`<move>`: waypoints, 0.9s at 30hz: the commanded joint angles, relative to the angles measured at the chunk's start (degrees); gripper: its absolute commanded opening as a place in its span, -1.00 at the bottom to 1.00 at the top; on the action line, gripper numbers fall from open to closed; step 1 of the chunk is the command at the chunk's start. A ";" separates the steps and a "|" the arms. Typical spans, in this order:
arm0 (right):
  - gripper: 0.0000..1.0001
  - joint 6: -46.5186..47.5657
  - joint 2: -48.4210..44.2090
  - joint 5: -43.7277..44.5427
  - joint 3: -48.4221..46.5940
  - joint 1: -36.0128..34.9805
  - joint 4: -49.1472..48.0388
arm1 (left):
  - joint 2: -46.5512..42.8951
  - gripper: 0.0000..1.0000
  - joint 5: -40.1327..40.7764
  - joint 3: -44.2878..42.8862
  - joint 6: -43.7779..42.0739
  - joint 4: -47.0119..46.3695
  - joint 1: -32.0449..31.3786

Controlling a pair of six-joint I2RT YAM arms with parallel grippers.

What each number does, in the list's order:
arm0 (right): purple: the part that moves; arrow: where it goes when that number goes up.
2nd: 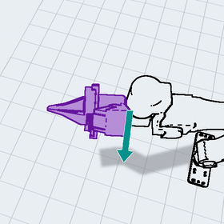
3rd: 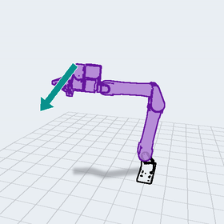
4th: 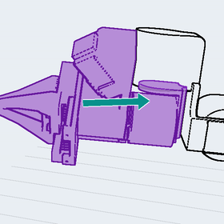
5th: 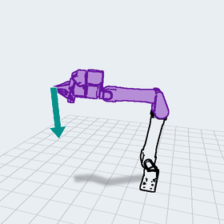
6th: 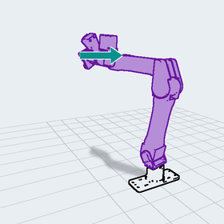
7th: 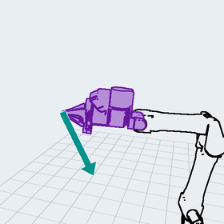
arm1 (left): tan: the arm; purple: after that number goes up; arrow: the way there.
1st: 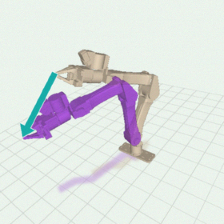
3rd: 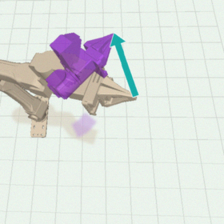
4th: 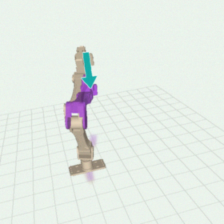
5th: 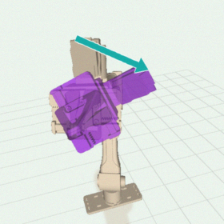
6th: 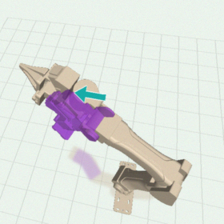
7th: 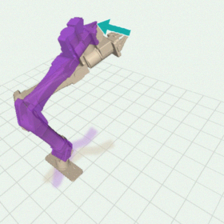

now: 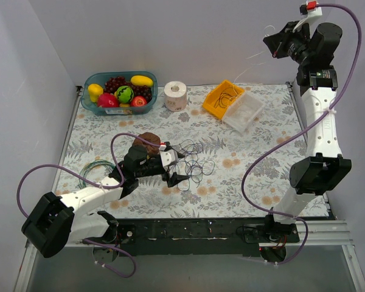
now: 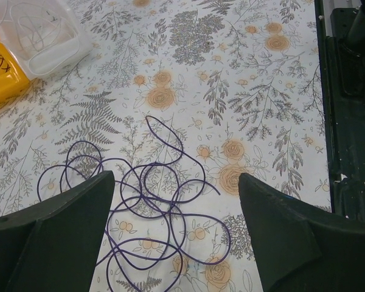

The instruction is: Untangle the cables

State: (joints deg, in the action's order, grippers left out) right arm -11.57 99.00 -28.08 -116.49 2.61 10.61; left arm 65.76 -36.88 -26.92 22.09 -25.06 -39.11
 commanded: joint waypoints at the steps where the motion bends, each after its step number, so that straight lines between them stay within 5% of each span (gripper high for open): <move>1: -0.97 2.86 1.27 0.82 0.47 0.82 -0.95 | -2.39 0.66 0.76 0.55 -0.73 0.01 -0.09; 19: -0.97 9.20 13.32 9.17 6.97 1.25 4.33 | -2.83 0.68 2.52 0.99 -0.46 0.19 -0.09; 27: -0.97 9.73 19.64 5.40 9.61 1.26 5.47 | -2.83 0.69 2.69 0.90 -0.73 0.45 -0.09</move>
State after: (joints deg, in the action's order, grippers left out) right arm -2.70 115.28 -21.02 -107.74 3.64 16.53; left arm 64.73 -34.87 -26.61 22.04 -25.04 -39.11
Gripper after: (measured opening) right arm 0.031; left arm 0.841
